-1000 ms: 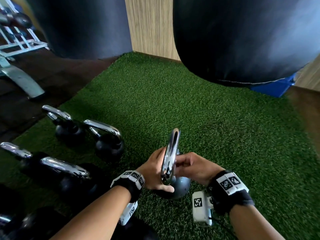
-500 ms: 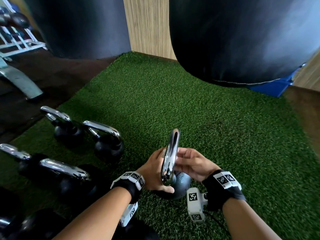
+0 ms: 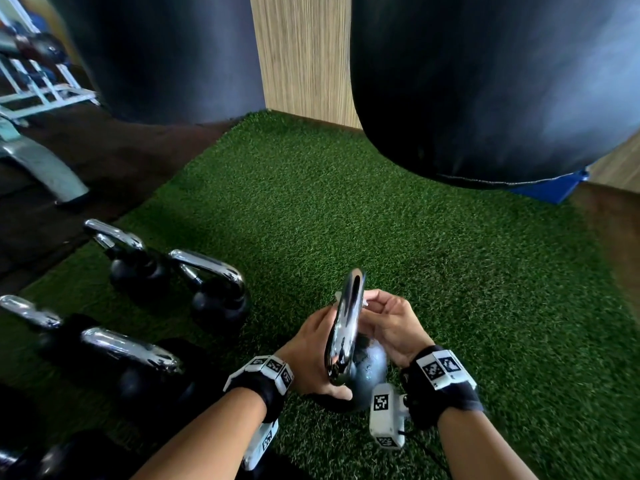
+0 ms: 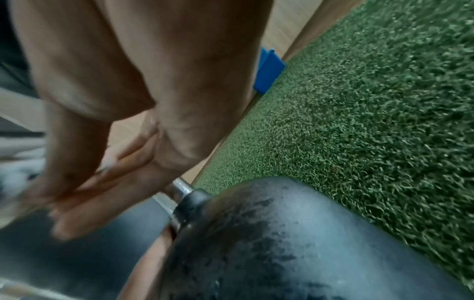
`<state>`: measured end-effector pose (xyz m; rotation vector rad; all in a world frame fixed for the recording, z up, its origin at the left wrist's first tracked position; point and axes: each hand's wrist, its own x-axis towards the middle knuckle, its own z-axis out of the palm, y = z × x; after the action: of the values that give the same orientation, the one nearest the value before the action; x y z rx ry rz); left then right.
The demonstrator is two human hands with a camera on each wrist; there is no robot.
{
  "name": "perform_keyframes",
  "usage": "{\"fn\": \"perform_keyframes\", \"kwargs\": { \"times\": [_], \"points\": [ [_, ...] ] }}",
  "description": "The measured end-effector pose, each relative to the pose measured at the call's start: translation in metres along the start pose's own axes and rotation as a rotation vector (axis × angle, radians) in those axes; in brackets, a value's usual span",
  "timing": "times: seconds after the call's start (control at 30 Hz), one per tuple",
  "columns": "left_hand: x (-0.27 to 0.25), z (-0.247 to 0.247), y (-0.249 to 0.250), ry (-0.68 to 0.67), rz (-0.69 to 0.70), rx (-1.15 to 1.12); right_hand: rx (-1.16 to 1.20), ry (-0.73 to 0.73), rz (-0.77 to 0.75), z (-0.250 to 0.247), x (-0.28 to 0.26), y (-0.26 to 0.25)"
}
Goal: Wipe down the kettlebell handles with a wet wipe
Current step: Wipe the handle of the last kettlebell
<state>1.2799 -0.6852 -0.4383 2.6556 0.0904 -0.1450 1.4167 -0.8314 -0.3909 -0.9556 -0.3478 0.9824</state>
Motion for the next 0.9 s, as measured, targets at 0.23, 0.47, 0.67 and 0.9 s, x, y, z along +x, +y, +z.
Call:
{"fn": "perform_keyframes", "kwargs": {
  "times": [0.23, 0.47, 0.67, 0.9],
  "points": [
    [-0.002, -0.001, 0.0, 0.041, 0.066, -0.021, -0.594, 0.327, -0.261, 0.003, 0.009, 0.004],
    [-0.003, 0.0, -0.001, 0.021, 0.026, -0.025, -0.678, 0.434, -0.198, 0.022, 0.013, 0.003],
    [-0.001, -0.002, -0.001, 0.021, 0.051, -0.019, -0.968, 0.597, -0.159, 0.028, 0.014, 0.003],
    [0.002, 0.001, 0.0, -0.014, 0.059, 0.158, -1.224, 0.586, 0.008, 0.035, 0.018, 0.006]
  ]
}}
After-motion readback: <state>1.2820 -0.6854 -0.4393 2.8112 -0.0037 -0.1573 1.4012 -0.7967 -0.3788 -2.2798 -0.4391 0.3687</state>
